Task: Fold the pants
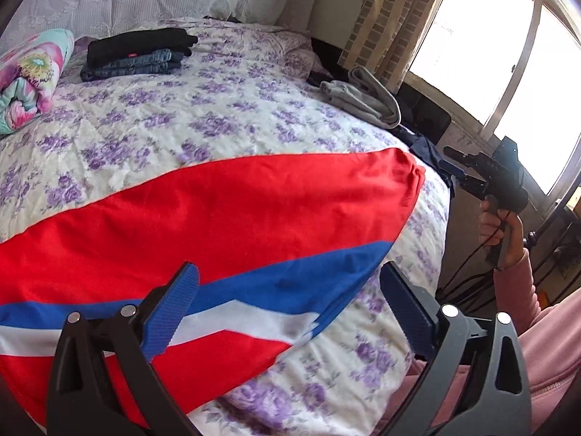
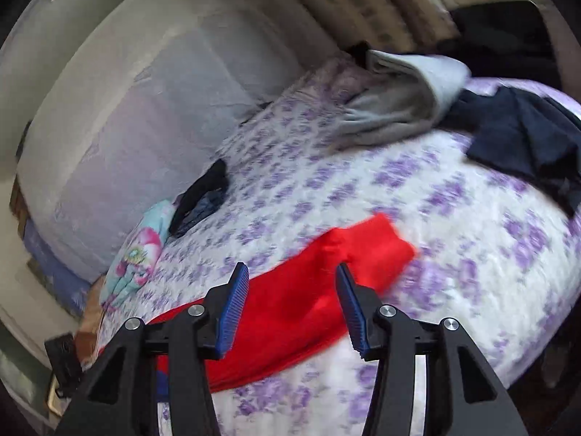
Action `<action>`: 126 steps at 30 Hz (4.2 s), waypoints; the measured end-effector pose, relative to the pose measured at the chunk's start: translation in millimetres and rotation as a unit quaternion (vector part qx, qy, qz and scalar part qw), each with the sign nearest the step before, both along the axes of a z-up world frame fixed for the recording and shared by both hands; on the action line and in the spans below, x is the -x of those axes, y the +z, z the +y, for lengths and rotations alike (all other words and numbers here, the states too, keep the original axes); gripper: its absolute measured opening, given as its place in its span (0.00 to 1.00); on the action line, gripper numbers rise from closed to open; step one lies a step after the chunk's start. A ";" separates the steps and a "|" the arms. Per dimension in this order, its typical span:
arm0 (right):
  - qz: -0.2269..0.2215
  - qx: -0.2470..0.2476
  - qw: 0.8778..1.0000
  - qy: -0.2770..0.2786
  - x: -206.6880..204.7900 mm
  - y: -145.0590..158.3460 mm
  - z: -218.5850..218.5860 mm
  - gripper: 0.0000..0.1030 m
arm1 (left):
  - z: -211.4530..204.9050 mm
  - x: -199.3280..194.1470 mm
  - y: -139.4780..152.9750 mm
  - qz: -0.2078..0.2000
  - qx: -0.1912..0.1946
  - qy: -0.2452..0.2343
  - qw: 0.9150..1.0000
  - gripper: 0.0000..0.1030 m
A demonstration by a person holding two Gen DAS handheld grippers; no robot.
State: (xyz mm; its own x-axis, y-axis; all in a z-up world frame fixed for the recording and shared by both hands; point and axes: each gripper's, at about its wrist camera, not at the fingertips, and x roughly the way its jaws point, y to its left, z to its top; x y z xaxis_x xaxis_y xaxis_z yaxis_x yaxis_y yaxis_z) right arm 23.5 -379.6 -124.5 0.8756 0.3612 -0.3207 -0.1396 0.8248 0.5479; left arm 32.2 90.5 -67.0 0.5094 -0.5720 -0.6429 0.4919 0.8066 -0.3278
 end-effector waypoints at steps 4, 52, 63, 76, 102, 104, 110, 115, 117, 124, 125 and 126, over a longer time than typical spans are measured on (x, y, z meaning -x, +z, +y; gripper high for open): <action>-0.031 0.065 0.989 0.128 -21.4 5.3 93.3 0.49 | -32.0 -9.8 -8.2 -0.003 -0.007 0.006 1.000 0.94; 0.060 0.116 0.991 0.041 -50.9 -48.1 10.6 0.14 | -127.2 -16.1 -52.3 0.017 -0.109 -0.014 0.994 0.95; 0.013 0.149 0.935 0.322 -93.0 15.2 166.7 0.54 | -33.9 -42.3 -26.0 0.037 -0.107 0.080 0.990 0.95; 0.133 0.277 0.813 0.495 -181.1 -7.6 334.4 0.58 | -13.9 -40.9 -48.6 0.052 -0.056 0.061 0.995 0.95; 0.186 0.171 0.702 0.666 -157.8 -36.8 361.1 0.77 | -15.6 -46.8 -50.7 0.058 -0.047 0.055 0.996 0.95; 0.175 0.141 0.706 0.672 -164.3 -36.8 368.0 0.77 | -15.8 -47.4 -51.0 0.059 -0.048 0.055 0.996 0.95; 0.103 0.124 0.765 0.623 -195.6 -23.8 362.3 0.52 | -15.3 -48.2 -51.3 0.060 -0.044 0.056 0.996 0.95; 0.149 0.100 0.780 0.600 -221.7 -34.8 348.7 0.34 | -15.6 -48.3 -51.8 0.059 -0.048 0.056 0.996 0.95; 0.142 0.114 0.806 0.563 -229.1 -30.2 336.2 0.42 | -15.8 -48.4 -52.1 0.058 -0.051 0.056 0.995 0.95; 0.076 0.084 0.854 0.508 -199.5 11.7 298.5 0.55 | -21.2 -45.7 -51.5 0.048 -0.074 0.061 0.994 0.95; 0.069 0.081 0.845 0.525 -186.9 12.8 304.5 0.52 | -21.2 -45.4 -51.4 0.047 -0.075 0.061 0.994 0.95; 0.070 0.079 0.835 0.539 -177.8 11.6 314.0 0.50 | -21.0 -45.6 -51.5 0.047 -0.075 0.062 0.994 0.95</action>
